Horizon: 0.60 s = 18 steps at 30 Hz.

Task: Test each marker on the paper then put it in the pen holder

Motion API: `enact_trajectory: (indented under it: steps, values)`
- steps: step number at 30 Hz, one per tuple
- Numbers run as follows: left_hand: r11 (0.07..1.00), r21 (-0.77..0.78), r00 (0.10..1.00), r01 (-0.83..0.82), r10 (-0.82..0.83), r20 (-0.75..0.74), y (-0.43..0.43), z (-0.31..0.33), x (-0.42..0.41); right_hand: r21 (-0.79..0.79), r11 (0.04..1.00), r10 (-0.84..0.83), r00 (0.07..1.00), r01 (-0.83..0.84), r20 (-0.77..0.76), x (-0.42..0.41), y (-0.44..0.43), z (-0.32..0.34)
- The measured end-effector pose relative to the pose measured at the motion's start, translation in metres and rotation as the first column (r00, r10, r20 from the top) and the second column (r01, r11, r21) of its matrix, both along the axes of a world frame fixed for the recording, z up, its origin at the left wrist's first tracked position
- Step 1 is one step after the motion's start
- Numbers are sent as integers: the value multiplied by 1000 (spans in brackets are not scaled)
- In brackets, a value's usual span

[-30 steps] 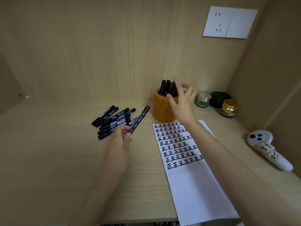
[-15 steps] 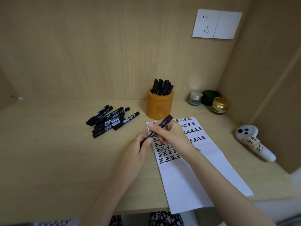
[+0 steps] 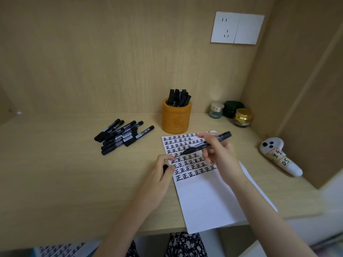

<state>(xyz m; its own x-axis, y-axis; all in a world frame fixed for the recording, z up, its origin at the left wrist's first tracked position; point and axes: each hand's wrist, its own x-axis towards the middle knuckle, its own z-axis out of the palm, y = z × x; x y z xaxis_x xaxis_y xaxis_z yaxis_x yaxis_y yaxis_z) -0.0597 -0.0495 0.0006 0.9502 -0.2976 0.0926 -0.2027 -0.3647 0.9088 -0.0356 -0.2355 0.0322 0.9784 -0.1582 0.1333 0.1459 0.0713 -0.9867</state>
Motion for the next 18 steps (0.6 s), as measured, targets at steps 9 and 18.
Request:
enact_trajectory:
  steps: [9, 18]
  values:
    - [999, -50, 1000, 8, -6, 25, 9, -14, -4, -104, 975, -207, 974, 198, -88, -7, -69, -19]
    - [1000, 11, 999, -16, 16, 33, 7, -20, 1, -203, 925, -336, 940, 320, -50, -1, -72, -34]
